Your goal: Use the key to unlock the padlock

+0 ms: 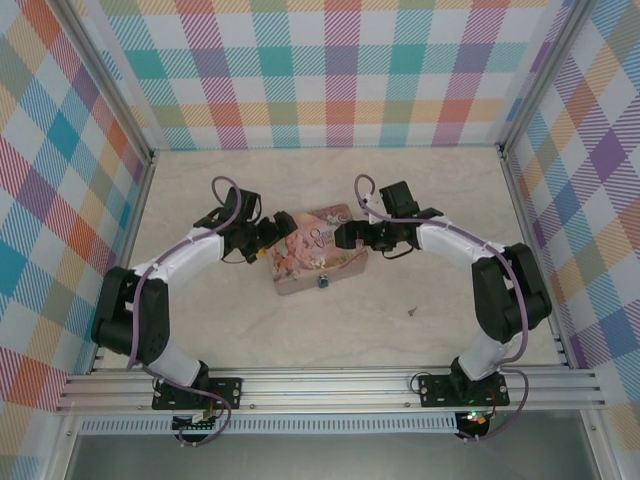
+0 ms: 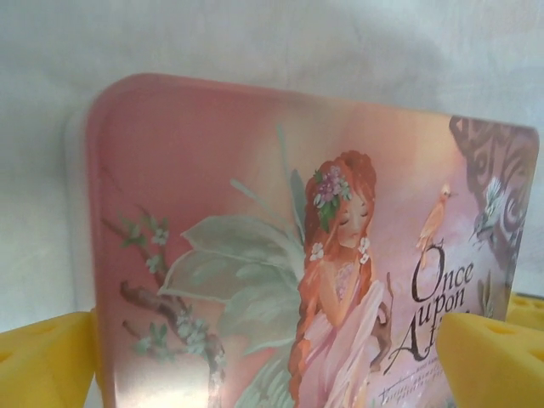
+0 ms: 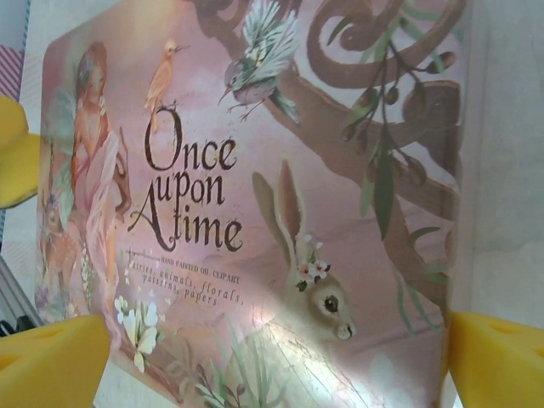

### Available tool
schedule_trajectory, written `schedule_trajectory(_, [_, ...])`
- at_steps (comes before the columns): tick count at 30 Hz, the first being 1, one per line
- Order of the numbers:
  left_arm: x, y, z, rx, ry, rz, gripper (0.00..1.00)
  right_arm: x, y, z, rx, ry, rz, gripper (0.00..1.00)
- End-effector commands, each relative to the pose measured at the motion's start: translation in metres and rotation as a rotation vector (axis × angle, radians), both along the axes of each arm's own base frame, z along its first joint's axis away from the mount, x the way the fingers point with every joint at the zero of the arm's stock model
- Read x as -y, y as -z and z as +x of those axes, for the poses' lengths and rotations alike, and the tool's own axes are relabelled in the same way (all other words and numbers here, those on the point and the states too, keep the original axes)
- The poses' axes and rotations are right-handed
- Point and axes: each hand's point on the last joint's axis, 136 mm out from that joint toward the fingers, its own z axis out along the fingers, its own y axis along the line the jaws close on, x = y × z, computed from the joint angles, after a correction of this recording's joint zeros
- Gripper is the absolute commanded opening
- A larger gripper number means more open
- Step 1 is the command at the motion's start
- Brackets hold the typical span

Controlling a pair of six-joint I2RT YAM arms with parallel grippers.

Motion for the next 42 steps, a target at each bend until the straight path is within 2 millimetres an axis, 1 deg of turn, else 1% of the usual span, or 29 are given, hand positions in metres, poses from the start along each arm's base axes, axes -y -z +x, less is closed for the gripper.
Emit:
schedule_trajectory(1, [0.006, -0.032, 0.039, 0.145, 0.039, -0.027, 1.00, -0.004, -0.011, 0.014, 0.021, 0.030, 0.017, 1.00])
schedule_trajectory(3, [-0.003, -0.033, 0.046, 0.150, 0.024, 0.000, 1.00, 0.012, -0.010, 0.021, 0.027, 0.110, -0.021, 1.00])
schedule_trajectory(5, [-0.012, -0.036, 0.046, 0.156, 0.015, 0.041, 1.00, 0.030, -0.011, 0.022, 0.039, 0.178, -0.068, 1.00])
schedule_trajectory(7, [-0.023, -0.044, 0.043, 0.172, 0.013, 0.086, 1.00, 0.047, -0.013, 0.016, 0.046, 0.228, -0.120, 1.00])
schedule_trajectory(9, [-0.033, -0.055, 0.039, 0.202, 0.012, 0.129, 1.00, 0.068, -0.014, 0.003, 0.040, 0.273, -0.191, 1.00])
schedule_trajectory(10, [-0.036, -0.060, 0.036, 0.218, 0.016, 0.147, 1.00, 0.076, -0.014, -0.005, 0.033, 0.284, -0.218, 1.00])
schedule_trajectory(12, [-0.040, -0.071, 0.029, 0.256, 0.036, 0.167, 1.00, 0.095, -0.010, -0.029, -0.008, 0.308, -0.283, 1.00])
schedule_trajectory(14, [-0.041, -0.076, 0.020, 0.284, 0.049, 0.168, 1.00, 0.112, -0.003, -0.054, -0.064, 0.317, -0.337, 1.00])
schedule_trajectory(17, [-0.042, -0.077, 0.009, 0.317, 0.052, 0.149, 1.00, 0.136, 0.015, -0.097, -0.181, 0.330, -0.425, 0.94])
schedule_trajectory(20, [-0.043, -0.071, 0.001, 0.322, 0.048, 0.138, 1.00, 0.152, 0.035, -0.129, -0.290, 0.355, -0.477, 0.87])
schedule_trajectory(22, [-0.044, -0.069, -0.003, 0.318, 0.046, 0.137, 1.00, 0.155, 0.044, -0.140, -0.339, 0.369, -0.485, 0.80])
schedule_trajectory(23, [-0.045, -0.068, -0.004, 0.319, 0.046, 0.137, 1.00, 0.156, 0.048, -0.144, -0.360, 0.374, -0.487, 0.78])
schedule_trajectory(24, [-0.045, -0.067, -0.005, 0.318, 0.046, 0.137, 1.00, 0.156, 0.050, -0.146, -0.373, 0.376, -0.489, 0.77])
schedule_trajectory(27, [-0.044, -0.066, -0.008, 0.317, 0.055, 0.131, 1.00, 0.158, 0.060, -0.150, -0.418, 0.371, -0.518, 0.66])
schedule_trajectory(32, [-0.043, -0.070, -0.008, 0.335, 0.059, 0.122, 1.00, 0.163, 0.077, -0.153, -0.483, 0.370, -0.582, 0.46])
schedule_trajectory(33, [-0.042, -0.073, -0.006, 0.355, 0.058, 0.117, 1.00, 0.164, 0.078, -0.152, -0.483, 0.373, -0.589, 0.44])
schedule_trajectory(36, [-0.043, -0.075, -0.008, 0.362, 0.056, 0.117, 1.00, 0.164, 0.083, -0.149, -0.480, 0.381, -0.593, 0.37])
schedule_trajectory(42, [-0.045, -0.073, -0.011, 0.356, 0.050, 0.121, 1.00, 0.163, 0.090, -0.147, -0.493, 0.373, -0.605, 0.29])
